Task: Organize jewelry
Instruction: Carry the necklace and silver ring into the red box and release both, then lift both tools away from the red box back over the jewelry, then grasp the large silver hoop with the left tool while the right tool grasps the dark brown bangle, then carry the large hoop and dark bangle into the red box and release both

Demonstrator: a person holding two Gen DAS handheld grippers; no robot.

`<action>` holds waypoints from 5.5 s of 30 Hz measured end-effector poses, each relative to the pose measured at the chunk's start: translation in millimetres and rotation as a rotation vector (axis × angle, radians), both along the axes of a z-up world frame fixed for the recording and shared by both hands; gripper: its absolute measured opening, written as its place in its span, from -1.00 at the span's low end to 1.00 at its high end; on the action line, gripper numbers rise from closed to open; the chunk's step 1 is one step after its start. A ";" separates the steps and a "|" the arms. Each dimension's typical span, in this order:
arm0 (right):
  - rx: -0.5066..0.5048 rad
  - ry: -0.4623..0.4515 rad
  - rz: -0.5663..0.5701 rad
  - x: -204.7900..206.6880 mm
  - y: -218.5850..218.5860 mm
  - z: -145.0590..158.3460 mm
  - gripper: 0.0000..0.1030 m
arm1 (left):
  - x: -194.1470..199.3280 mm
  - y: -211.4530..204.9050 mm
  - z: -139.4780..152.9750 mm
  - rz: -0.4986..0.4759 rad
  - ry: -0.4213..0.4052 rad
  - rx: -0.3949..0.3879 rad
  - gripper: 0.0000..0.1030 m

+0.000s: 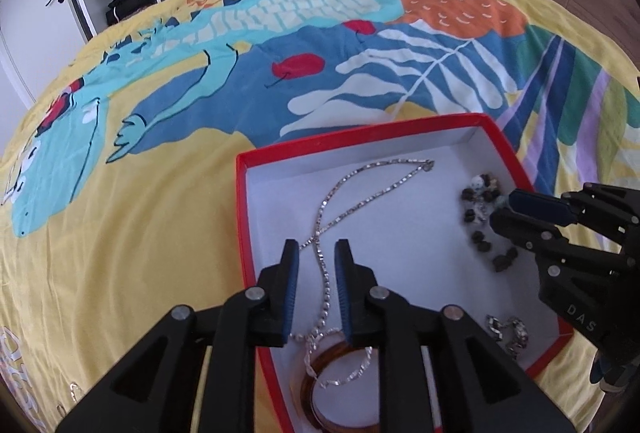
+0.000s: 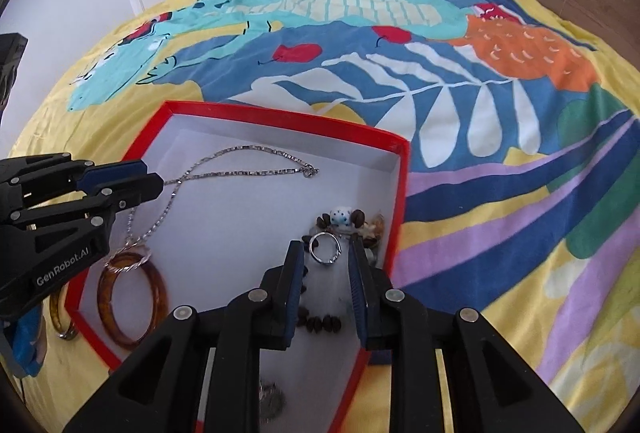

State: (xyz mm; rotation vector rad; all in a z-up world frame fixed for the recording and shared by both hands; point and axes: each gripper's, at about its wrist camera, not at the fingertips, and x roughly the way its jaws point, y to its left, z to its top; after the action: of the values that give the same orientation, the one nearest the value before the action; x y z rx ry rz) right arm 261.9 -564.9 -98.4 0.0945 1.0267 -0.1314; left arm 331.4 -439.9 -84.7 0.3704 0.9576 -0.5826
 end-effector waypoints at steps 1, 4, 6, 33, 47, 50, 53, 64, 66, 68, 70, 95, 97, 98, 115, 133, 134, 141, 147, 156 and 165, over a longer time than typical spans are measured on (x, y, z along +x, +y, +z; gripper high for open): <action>0.000 -0.005 0.001 -3.3 0.4 3.5 -0.53 | -2.1 0.9 3.2 -0.002 -0.006 -0.002 -0.66; 0.008 -0.019 -0.007 -13.3 0.2 13.5 -0.51 | -11.1 6.3 18.1 -0.007 -0.025 -0.017 -0.66; 0.013 -0.026 -0.015 -19.7 0.2 20.2 -0.51 | -16.0 9.9 27.5 -0.006 -0.042 -0.023 -0.66; 0.021 -0.186 -0.016 -124.9 79.6 146.6 -0.41 | -119.3 145.8 156.0 0.074 -0.213 -0.115 -0.33; 0.016 -0.310 0.044 -176.6 145.9 210.5 -0.27 | -154.9 335.6 208.7 0.325 -0.306 -0.101 -0.27; 0.024 -0.329 0.052 -185.9 158.3 215.9 -0.18 | -163.8 383.4 211.6 0.397 -0.305 -0.099 -0.27; 0.033 -0.339 0.060 -193.7 167.6 218.9 -0.18 | -175.4 428.2 211.0 0.466 -0.307 -0.087 -0.27; 0.061 -0.323 0.078 -208.6 196.2 208.3 -0.18 | -201.8 520.0 178.5 0.637 -0.245 -0.083 -0.27; 0.067 -0.308 0.079 -207.1 199.2 201.5 -0.18 | -201.9 525.9 167.9 0.653 -0.222 -0.087 -0.27; 0.071 -0.291 0.084 -204.2 203.1 194.5 -0.18 | -197.8 525.4 159.3 0.656 -0.201 -0.084 -0.27; 0.074 -0.272 0.091 -198.3 206.3 186.8 -0.18 | -192.9 522.8 149.9 0.653 -0.183 -0.074 -0.27; 0.179 -0.045 0.145 -108.7 222.1 68.7 -0.18 | -118.1 419.1 36.4 0.498 0.062 -0.029 -0.27; 0.190 -0.025 0.139 -100.3 221.7 56.6 -0.18 | -110.3 404.8 26.1 0.479 0.082 -0.026 -0.27; 0.202 -0.015 0.133 -95.5 220.7 48.7 -0.18 | -106.0 397.3 21.0 0.469 0.091 -0.029 -0.27; 0.250 0.051 0.015 -46.7 205.1 -29.3 -0.18 | -39.4 310.7 -46.9 0.345 0.177 0.008 -0.27; 0.171 0.059 0.008 -37.2 228.8 -41.8 -0.82 | -54.2 311.6 -40.6 0.361 0.108 0.028 -0.91; 0.167 0.056 0.011 -39.2 229.1 -39.3 -0.82 | -57.8 312.6 -37.1 0.363 0.101 0.029 -0.91; 0.102 0.004 0.044 -63.6 241.5 -3.2 -0.83 | -85.7 324.4 -6.8 0.370 0.053 0.019 -0.91; 0.078 -0.053 0.052 -88.1 252.6 33.0 -0.83 | -109.2 334.7 23.4 0.375 0.009 -0.006 -0.95; 0.052 -0.140 0.060 -128.6 267.9 81.3 -0.83 | -145.3 356.5 60.0 0.392 -0.045 -0.055 -0.95; 0.054 -0.179 0.064 -159.4 279.1 97.2 -0.83 | -177.8 371.0 79.5 0.387 -0.090 -0.059 -0.95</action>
State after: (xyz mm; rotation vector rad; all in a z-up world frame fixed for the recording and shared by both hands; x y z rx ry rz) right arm 102.6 -285.8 -1.1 0.1208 0.8533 -0.0361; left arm 153.6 -68.9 -5.2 0.1504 0.8942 -0.2383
